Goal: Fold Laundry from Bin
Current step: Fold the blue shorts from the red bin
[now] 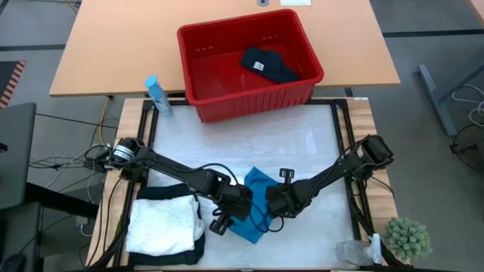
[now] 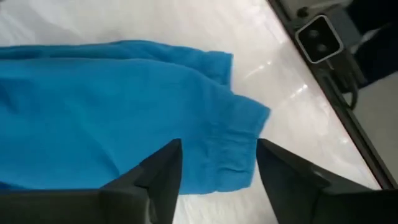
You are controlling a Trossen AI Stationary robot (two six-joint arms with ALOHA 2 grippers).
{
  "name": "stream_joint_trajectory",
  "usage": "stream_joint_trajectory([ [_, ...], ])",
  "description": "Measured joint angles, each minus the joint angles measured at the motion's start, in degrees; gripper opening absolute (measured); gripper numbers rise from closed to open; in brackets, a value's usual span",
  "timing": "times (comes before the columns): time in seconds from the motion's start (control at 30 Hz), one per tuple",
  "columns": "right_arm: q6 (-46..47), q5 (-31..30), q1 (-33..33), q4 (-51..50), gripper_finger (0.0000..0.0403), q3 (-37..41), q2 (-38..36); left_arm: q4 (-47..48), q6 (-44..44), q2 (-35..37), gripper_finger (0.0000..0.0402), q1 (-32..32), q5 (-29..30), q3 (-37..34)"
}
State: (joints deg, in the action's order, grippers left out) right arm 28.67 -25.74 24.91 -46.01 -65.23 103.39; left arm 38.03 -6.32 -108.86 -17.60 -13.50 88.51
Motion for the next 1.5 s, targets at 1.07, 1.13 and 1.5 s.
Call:
stream_joint_trajectory([
  [1.07,1.6,-1.4,-8.4,7.3,0.0014,0.0,0.0,-26.7,11.7,-6.6,0.0000,-7.3,-9.1,-3.8],
  [1.13,1.3,-1.4,-9.0,7.7,0.0014,0.0,0.0,-29.8,14.4,-8.1,0.0000,-7.5,-13.9,-3.8],
  [1.5,1.3,-1.3,-10.1,8.8,0.0014,0.0,0.0,-22.2,15.5,-10.1,0.0000,-7.1,2.9,-3.7],
])
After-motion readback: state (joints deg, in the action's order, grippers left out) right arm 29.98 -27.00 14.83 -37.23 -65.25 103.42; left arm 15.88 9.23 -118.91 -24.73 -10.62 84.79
